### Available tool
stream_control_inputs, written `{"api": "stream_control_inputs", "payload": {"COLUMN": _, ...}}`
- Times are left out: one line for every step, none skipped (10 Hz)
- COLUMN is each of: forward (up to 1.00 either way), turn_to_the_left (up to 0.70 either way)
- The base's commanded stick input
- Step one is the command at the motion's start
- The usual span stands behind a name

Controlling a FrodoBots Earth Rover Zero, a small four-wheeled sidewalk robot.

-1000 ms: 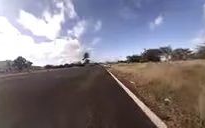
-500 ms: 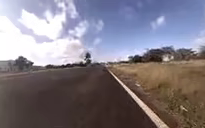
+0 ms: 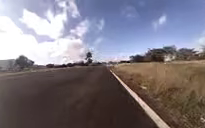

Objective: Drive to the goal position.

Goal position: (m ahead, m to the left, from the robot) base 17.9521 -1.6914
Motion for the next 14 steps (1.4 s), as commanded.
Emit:
{"api": "stream_control_inputs", "payload": {"forward": 0.7, "turn_to_the_left": 0.0}}
{"api": "stream_control_inputs", "payload": {"forward": 0.7, "turn_to_the_left": 0.0}}
{"api": "stream_control_inputs", "payload": {"forward": 0.7, "turn_to_the_left": 0.0}}
{"api": "stream_control_inputs", "payload": {"forward": 0.7, "turn_to_the_left": 0.0}}
{"api": "stream_control_inputs", "payload": {"forward": 0.7, "turn_to_the_left": 0.0}}
{"api": "stream_control_inputs", "payload": {"forward": 0.7, "turn_to_the_left": 0.0}}
{"api": "stream_control_inputs", "payload": {"forward": 0.7, "turn_to_the_left": 0.0}}
{"api": "stream_control_inputs", "payload": {"forward": 0.7, "turn_to_the_left": -0.03}}
{"api": "stream_control_inputs", "payload": {"forward": 0.7, "turn_to_the_left": -0.2}}
{"api": "stream_control_inputs", "payload": {"forward": 0.7, "turn_to_the_left": -0.35}}
{"api": "stream_control_inputs", "payload": {"forward": 0.7, "turn_to_the_left": -0.35}}
{"api": "stream_control_inputs", "payload": {"forward": 0.7, "turn_to_the_left": -0.3}}
{"api": "stream_control_inputs", "payload": {"forward": 0.7, "turn_to_the_left": -0.14}}
{"api": "stream_control_inputs", "payload": {"forward": 0.7, "turn_to_the_left": 0.0}}
